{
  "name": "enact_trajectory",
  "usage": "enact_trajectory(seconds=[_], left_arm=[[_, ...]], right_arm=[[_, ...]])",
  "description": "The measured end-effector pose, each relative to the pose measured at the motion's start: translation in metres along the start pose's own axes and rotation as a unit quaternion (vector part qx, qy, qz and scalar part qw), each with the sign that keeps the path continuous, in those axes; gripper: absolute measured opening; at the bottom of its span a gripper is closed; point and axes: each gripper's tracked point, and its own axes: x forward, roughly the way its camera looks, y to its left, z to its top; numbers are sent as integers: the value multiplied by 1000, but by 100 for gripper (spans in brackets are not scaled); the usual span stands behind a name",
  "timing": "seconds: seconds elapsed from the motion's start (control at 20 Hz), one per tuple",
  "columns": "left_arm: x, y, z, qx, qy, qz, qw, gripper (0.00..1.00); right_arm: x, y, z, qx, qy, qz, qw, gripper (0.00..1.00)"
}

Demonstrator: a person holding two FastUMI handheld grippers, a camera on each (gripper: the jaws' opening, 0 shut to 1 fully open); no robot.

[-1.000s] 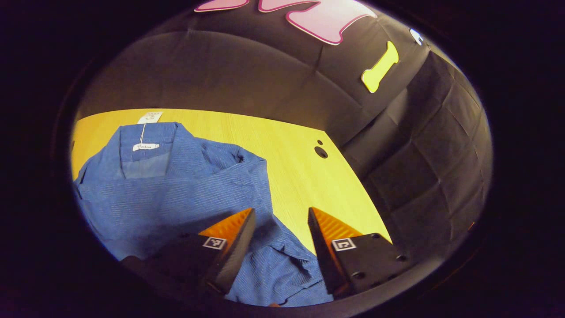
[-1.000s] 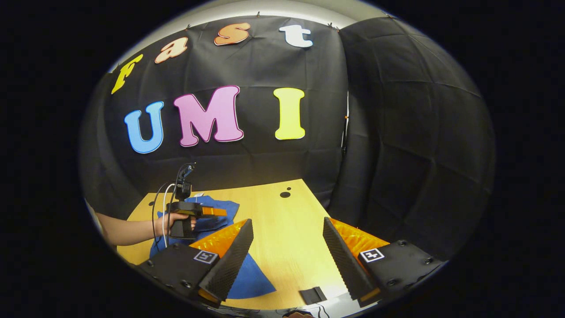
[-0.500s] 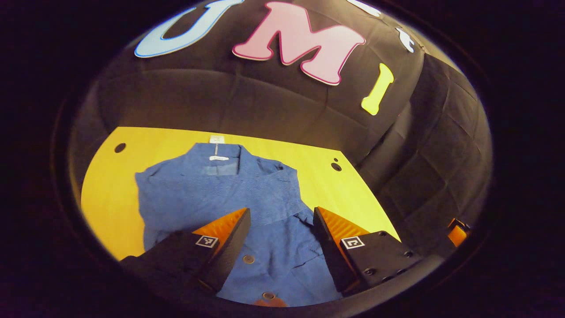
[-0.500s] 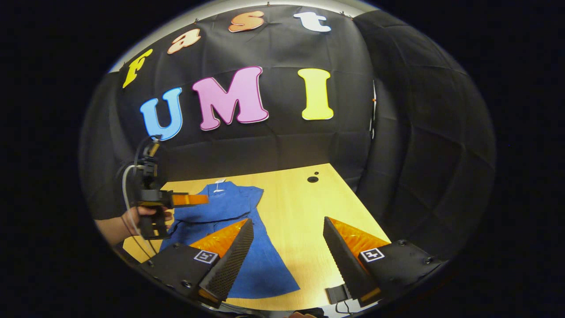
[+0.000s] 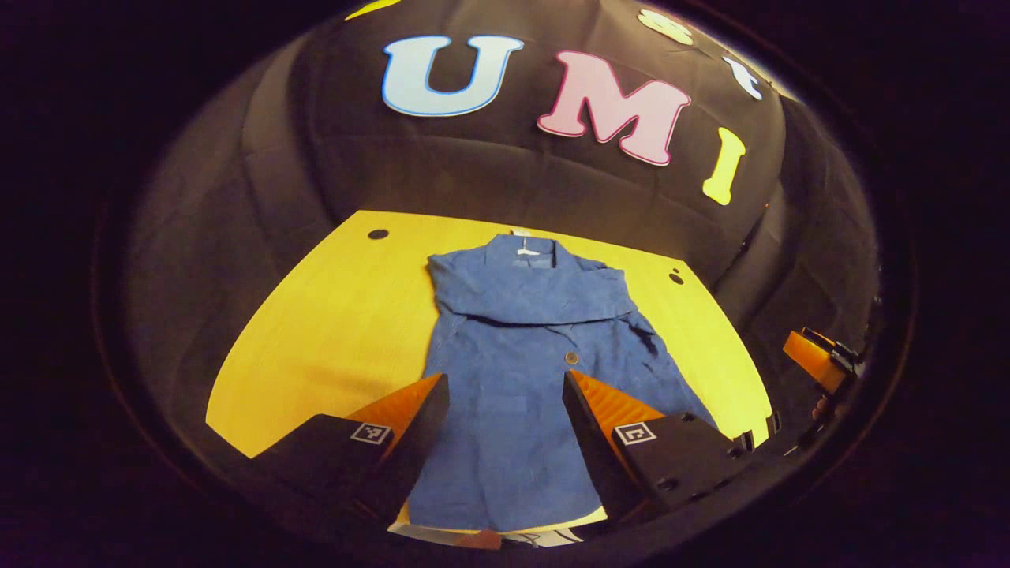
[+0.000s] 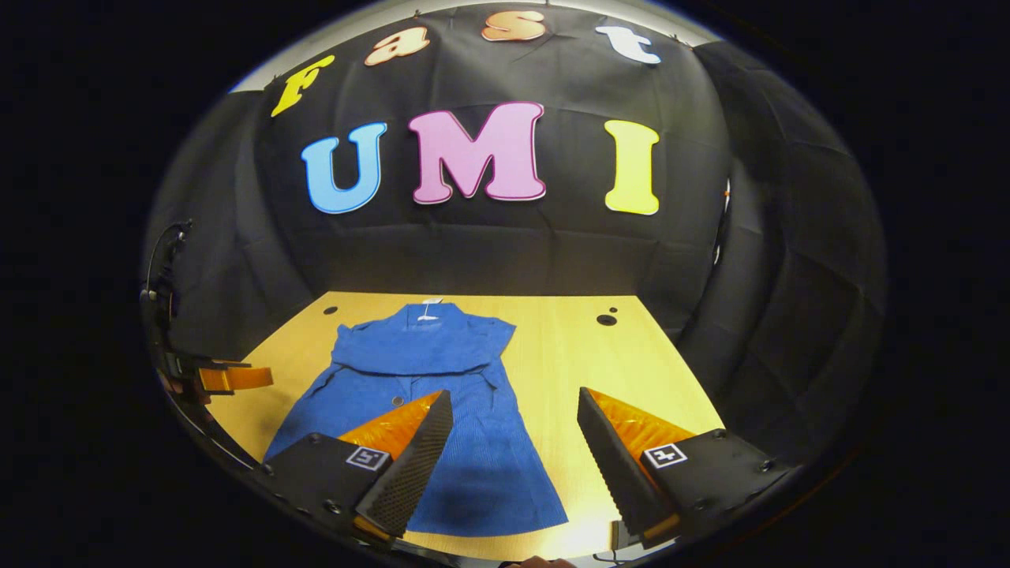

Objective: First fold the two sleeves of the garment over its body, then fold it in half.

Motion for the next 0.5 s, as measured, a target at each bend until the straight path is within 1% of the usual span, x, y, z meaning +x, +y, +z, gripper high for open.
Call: enact_trajectory(seconds=[0.05, 0.15, 0.25, 0.35, 0.45, 0.5], left_arm=[[0, 10, -13, -9, 12, 12, 1000, 85], [1, 29, -34, -17, 39, 38, 998, 85], [3, 45, -54, -20, 64, 61, 996, 85], [6, 46, -73, -26, 88, 62, 994, 86], [15, 49, -92, -22, 113, 66, 991, 86], [18, 52, -100, -17, 126, 73, 989, 82]], right_arm=[[3, 2, -7, -7, 9, 2, 1000, 100], [9, 4, -18, -19, 22, 6, 1000, 100], [17, 3, -40, -32, 55, 6, 998, 100], [26, 2, -70, -33, 102, 7, 994, 100], [28, -3, -95, -34, 149, 5, 988, 100], [29, -5, -108, -37, 173, 3, 984, 100]])
